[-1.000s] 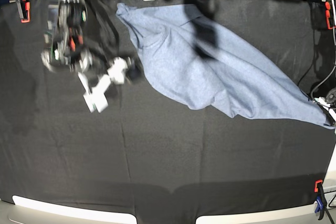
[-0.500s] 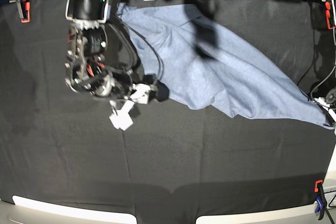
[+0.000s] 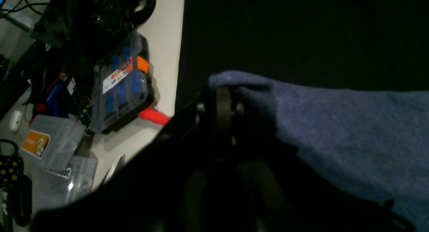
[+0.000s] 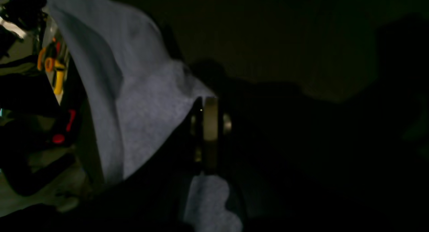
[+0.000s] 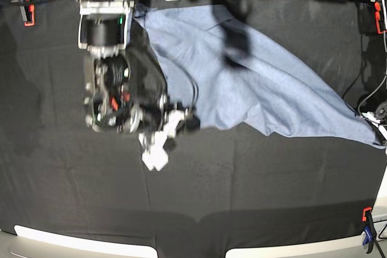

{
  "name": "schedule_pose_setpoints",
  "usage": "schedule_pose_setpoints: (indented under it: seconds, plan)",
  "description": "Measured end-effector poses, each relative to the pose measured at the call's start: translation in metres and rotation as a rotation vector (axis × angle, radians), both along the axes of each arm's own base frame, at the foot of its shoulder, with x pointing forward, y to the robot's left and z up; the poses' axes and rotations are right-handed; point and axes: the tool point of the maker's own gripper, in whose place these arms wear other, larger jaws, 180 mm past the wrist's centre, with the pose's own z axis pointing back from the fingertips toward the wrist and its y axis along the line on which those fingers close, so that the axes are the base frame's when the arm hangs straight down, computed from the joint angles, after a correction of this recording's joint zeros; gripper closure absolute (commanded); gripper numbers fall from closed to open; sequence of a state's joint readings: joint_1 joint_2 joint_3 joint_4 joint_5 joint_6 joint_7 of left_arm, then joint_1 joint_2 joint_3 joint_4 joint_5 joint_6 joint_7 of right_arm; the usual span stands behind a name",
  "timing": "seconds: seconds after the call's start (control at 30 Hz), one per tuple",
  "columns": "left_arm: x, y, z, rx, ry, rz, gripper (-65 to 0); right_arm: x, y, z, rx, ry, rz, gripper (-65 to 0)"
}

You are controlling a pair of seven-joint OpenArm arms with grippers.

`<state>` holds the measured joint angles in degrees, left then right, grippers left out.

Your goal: Layout the t-shirt on the table in an organized manner, then fold the t-shirt properly

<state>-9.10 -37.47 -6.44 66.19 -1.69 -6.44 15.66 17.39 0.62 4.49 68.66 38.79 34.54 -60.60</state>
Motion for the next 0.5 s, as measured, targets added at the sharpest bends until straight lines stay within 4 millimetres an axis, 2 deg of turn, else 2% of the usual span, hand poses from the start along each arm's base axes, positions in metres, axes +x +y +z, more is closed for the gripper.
schedule_pose_setpoints:
  seconds: [0.1,0.3,0.4,0.5]
  plan:
    - [0.000,0.000,0.000,0.000,0.000,0.000,0.0,0.013,-0.003,0.018,-0.051,-0.065,0.028,0.0]
    - [0.001,-0.003,0.000,-0.051,-0.016,0.008,0.0,0.059,-0.032,0.069,-0.258,-0.285,-0.014,0.0]
    - [0.001,-0.004,0.000,-0.071,-0.024,0.011,0.0,0.066,-0.052,0.074,-0.312,-0.292,-0.027,0.0]
    - [0.001,-0.004,0.000,-0.071,-0.024,0.011,0.0,0.058,-0.064,0.067,-0.321,-0.237,-0.014,-0.6]
